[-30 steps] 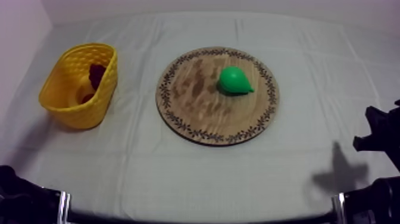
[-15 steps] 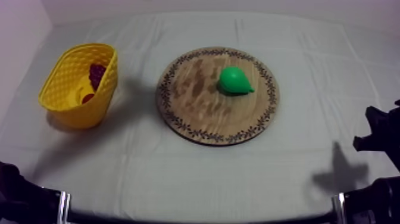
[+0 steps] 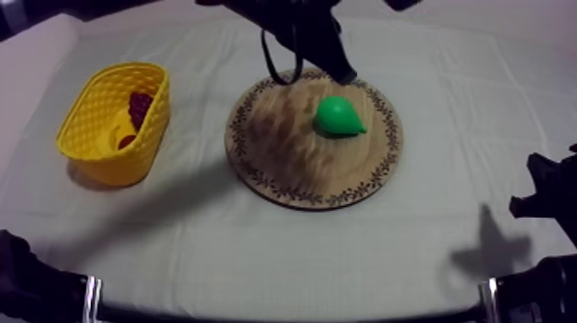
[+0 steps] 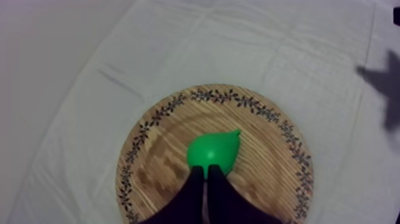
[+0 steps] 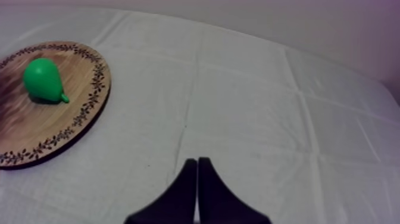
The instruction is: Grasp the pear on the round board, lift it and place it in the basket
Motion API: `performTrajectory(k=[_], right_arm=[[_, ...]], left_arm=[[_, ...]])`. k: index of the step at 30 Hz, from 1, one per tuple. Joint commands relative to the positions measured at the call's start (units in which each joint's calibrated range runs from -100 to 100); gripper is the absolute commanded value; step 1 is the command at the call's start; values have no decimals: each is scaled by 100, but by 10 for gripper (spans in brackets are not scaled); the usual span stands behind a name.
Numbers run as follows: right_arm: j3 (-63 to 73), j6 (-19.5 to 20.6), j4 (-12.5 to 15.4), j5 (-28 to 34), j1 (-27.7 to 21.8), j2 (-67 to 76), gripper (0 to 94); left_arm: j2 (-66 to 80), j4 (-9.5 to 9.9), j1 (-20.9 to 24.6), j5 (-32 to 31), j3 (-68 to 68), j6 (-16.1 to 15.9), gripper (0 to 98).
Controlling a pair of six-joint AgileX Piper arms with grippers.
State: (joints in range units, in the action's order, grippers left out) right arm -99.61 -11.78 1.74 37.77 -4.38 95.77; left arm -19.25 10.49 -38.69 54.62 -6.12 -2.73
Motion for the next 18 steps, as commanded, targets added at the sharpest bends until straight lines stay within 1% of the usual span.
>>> performTrajectory(k=[1, 3, 6, 9, 10, 11, 15, 16, 18], right_arm=[[-5, -1, -1, -3, 1, -1, 5], [-5, -1, -1, -3, 1, -1, 5], [-5, -1, -1, -3, 1, -1, 5], [-5, -1, -1, -3, 1, -1, 5], [-5, -1, -1, -3, 1, -1, 5], [-5, -1, -1, -3, 1, -1, 5], [-5, -1, -1, -3, 1, -1, 5], [-5, -1, -1, -3, 1, -1, 5], [-5, -1, -1, -3, 1, -1, 5]], left_arm=[[-125, -8, -6, 2, -31, -75, 0], [-203, -9, -10, 0, -50, -138, 5], [-285, -9, -5, 6, -79, -166, 42], [-338, 12, 4, 49, -130, -83, 163], [-350, 17, 12, 82, -152, -43, 225], [-362, 22, 21, 142, -174, 0, 309], [-396, 27, 54, 518, -198, 34, 717], [-401, 23, 62, 619, -196, 1, 790], [-411, 14, 71, 793, -215, -63, 879]])
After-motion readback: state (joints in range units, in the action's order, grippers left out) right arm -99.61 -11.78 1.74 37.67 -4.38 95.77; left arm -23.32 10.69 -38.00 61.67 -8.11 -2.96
